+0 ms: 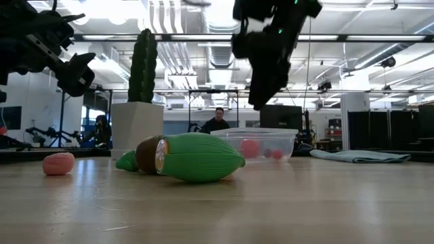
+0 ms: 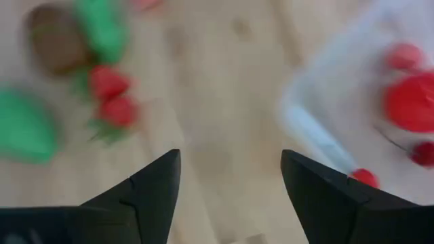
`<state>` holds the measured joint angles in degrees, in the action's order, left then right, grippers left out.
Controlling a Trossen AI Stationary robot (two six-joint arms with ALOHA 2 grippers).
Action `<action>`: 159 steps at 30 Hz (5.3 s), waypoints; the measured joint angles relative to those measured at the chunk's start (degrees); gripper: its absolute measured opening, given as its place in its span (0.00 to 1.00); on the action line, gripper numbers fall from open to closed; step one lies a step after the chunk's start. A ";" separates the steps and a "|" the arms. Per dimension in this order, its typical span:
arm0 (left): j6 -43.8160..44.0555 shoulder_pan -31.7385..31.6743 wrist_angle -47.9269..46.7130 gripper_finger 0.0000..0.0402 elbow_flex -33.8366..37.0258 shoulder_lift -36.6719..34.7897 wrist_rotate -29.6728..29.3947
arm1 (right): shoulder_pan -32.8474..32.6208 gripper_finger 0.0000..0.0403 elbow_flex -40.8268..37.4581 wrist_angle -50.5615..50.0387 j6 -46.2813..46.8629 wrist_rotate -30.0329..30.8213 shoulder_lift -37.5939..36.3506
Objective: Pick and placing Produce into tupperware
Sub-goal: Put the right strawberry into the transparent bin, then put the strawberry into the transparent bin
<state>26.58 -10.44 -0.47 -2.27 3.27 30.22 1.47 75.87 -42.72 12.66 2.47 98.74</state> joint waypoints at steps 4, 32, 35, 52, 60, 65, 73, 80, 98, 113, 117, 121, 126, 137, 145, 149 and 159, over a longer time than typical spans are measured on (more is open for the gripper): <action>0.01 0.00 0.00 0.71 -0.01 0.05 0.00 | -6.45 0.61 0.11 1.86 -2.74 1.90 0.78; 0.00 -0.02 0.01 0.71 0.00 -0.02 -0.02 | -13.44 0.58 7.44 8.86 13.09 5.87 18.62; 0.01 -0.02 0.00 0.71 0.01 -0.02 -0.02 | -13.51 0.58 8.23 9.04 14.29 9.92 18.84; 0.01 -0.01 0.00 0.71 0.00 0.00 0.00 | -13.58 0.58 7.87 9.03 13.47 12.67 19.22; 0.01 -0.02 0.00 0.71 0.00 0.07 -0.02 | -13.59 0.58 7.72 8.65 10.91 11.66 20.88; 0.01 0.00 0.00 0.71 -0.01 -0.02 0.00 | -13.59 0.58 7.79 8.78 9.74 12.53 20.87; 0.01 -0.02 0.00 0.71 -0.01 -0.02 0.00 | -13.59 0.54 7.79 8.81 6.68 12.42 20.87; 0.01 0.00 0.00 0.71 0.00 -0.02 0.00 | -13.57 0.45 7.79 8.81 6.12 10.58 20.87; 0.01 0.00 0.00 0.71 0.00 -0.02 0.00 | -13.44 0.34 7.79 9.25 7.87 8.06 19.26; 0.01 -0.01 0.00 0.71 0.00 -0.02 -0.02 | -3.80 0.32 7.65 -7.72 14.36 23.82 1.08; 0.00 0.00 0.00 0.71 0.00 0.01 -0.01 | 4.97 0.33 7.55 -10.40 15.60 20.56 -0.85; 0.01 -0.02 0.00 0.71 -0.01 0.02 0.00 | 12.13 0.33 7.55 -9.10 11.06 15.11 -0.29; 0.01 -0.01 0.00 0.71 0.01 0.07 -0.02 | 16.70 0.34 7.35 -12.22 9.53 10.18 4.13; 0.01 -0.02 0.00 0.71 0.00 0.04 -0.02 | 17.21 0.37 7.30 -11.91 6.29 7.13 12.05; 0.01 -0.01 0.00 0.71 0.00 0.05 0.00 | 17.18 0.55 7.83 -10.64 5.60 6.83 7.13; 0.01 0.00 0.00 0.71 0.01 0.07 0.00 | 16.35 0.61 8.77 -10.74 5.17 6.74 4.91; 0.01 -0.01 0.00 0.71 0.01 0.05 0.00 | 6.55 0.62 9.86 -10.60 -6.02 -3.89 3.17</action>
<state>26.59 -10.45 -0.47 -2.26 3.31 30.21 8.03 85.73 -53.32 6.64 -1.42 101.91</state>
